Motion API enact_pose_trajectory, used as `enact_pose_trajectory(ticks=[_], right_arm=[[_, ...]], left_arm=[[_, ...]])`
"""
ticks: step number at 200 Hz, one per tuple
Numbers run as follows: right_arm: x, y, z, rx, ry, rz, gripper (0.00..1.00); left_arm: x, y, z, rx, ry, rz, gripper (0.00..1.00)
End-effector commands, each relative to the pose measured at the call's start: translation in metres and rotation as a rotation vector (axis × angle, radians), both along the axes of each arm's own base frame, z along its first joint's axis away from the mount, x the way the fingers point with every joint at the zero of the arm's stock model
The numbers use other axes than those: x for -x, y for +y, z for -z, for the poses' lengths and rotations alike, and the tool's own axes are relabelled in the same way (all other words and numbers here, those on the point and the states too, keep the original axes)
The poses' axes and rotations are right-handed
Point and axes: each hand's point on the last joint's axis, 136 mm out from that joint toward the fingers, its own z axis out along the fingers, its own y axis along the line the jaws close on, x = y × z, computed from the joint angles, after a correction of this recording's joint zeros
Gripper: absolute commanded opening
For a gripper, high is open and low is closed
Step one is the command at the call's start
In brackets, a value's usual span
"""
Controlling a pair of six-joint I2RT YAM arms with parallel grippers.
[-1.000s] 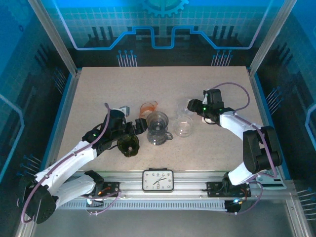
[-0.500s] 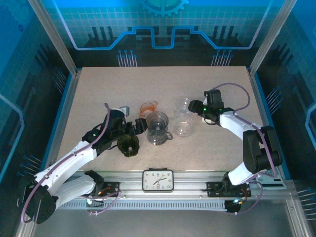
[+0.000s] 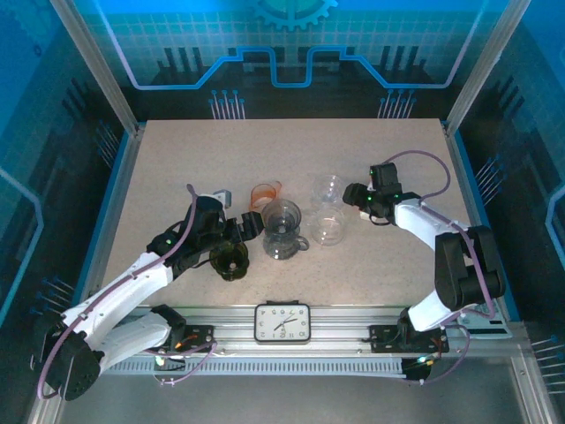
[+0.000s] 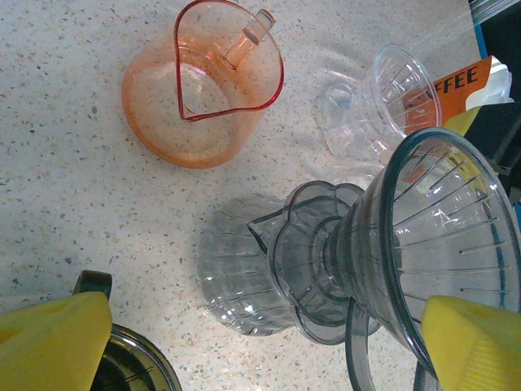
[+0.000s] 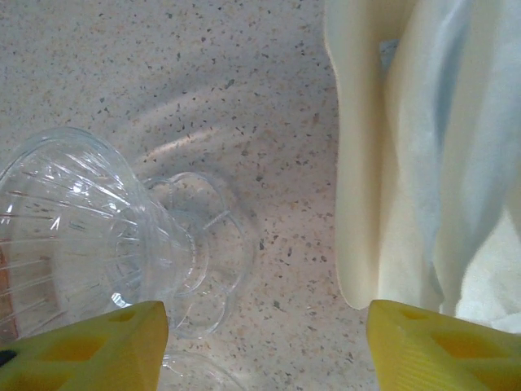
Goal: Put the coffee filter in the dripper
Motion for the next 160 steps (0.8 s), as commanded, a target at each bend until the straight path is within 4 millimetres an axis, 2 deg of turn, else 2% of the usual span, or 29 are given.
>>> enact_pose_trajectory(ticks=[1,25,54,69,83,94,103,142,160], right_arm=[[0.002,-0.007,-0.014,0.025,-0.025,-0.004,0.67],[0.005,-0.002,-0.028,0.005,-0.044,-0.034,0.67],[0.014,-0.002,-0.06,0.026,-0.092,-0.06,0.65],[0.019,-0.014,-0.072,0.089,-0.08,-0.043,0.57],[0.02,-0.026,-0.079,0.171,-0.05,-0.034,0.41],[0.02,-0.034,-0.08,0.226,-0.015,-0.03,0.32],[0.018,-0.037,-0.081,0.252,0.006,-0.03,0.28],[0.005,-0.045,-0.076,0.318,0.088,-0.01,0.26],[-0.001,-0.041,-0.073,0.328,0.101,-0.007,0.26]], left_arm=[[0.003,0.005,0.001,0.003,0.007,-0.015,0.99],[0.003,0.004,0.001,0.004,0.009,-0.014,0.99],[0.004,0.005,0.0,0.007,0.007,-0.019,0.99],[0.004,0.005,0.0,0.016,0.004,-0.021,0.99],[0.005,0.006,0.003,0.019,0.011,-0.027,0.99],[0.005,0.006,0.005,0.021,0.013,-0.028,0.99],[0.006,0.006,0.008,0.024,0.019,-0.032,0.99],[0.009,0.006,0.017,0.03,0.028,-0.029,0.99],[0.01,0.007,0.018,0.028,0.022,-0.027,0.99]])
